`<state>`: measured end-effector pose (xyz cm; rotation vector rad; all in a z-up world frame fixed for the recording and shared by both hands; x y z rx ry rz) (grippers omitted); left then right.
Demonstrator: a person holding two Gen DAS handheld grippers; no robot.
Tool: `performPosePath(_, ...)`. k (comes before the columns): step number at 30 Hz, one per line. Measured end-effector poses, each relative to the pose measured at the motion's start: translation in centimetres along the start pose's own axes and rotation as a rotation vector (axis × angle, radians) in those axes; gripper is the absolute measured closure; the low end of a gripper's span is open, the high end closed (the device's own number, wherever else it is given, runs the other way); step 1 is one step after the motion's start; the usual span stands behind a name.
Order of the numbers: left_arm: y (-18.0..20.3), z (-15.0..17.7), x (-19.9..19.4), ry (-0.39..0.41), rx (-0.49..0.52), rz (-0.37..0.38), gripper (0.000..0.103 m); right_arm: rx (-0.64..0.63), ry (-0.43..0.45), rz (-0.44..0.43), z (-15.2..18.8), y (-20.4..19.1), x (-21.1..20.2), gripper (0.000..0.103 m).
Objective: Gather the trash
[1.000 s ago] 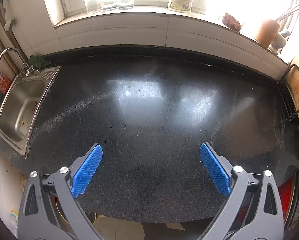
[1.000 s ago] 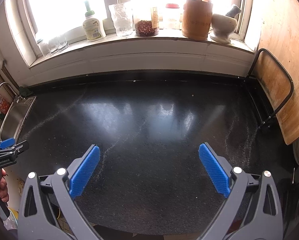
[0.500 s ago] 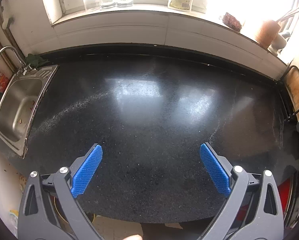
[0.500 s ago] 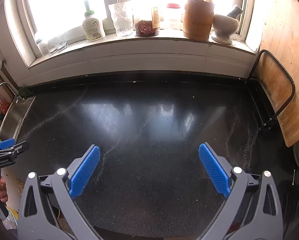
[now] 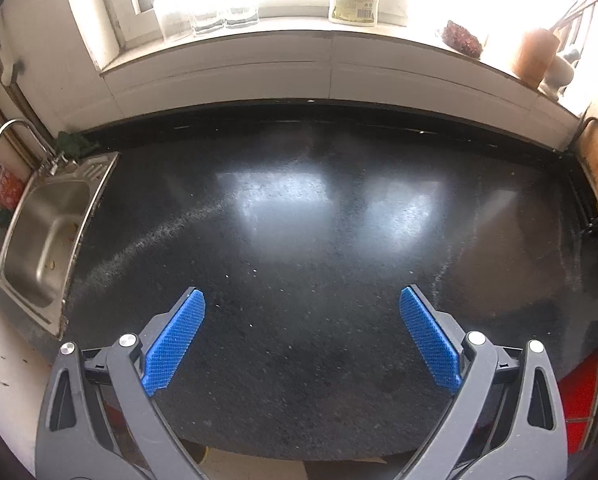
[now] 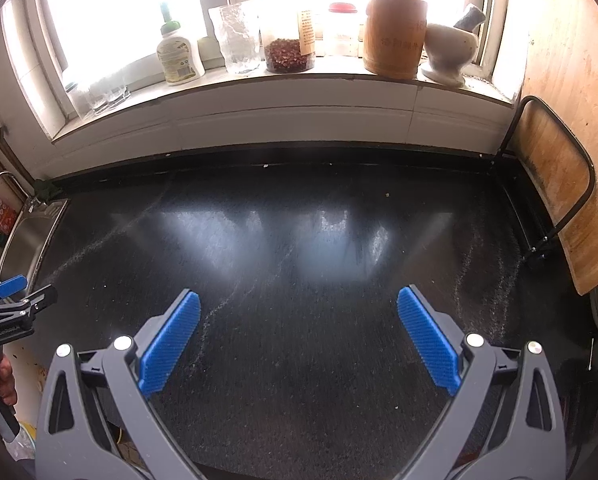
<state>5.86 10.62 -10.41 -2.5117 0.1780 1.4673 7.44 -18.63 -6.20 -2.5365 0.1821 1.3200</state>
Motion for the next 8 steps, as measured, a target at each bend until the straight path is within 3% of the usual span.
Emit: performPosePath(8,0.6,-0.2,2.8,-0.024,0.016,0.006,0.008,0.007,-0.024,-0.011,0.1,1.1,2.6,0.007)
Point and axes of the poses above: each gripper's, at about its wrist camera, not at the fingertips, and x roughly the way its jaws point, y to its right, z to its underside, the point moved 9 cm from there along x, roughly the way its jaws point, and after that the axes turned 14 degrees about x, right-handed, at the moved point
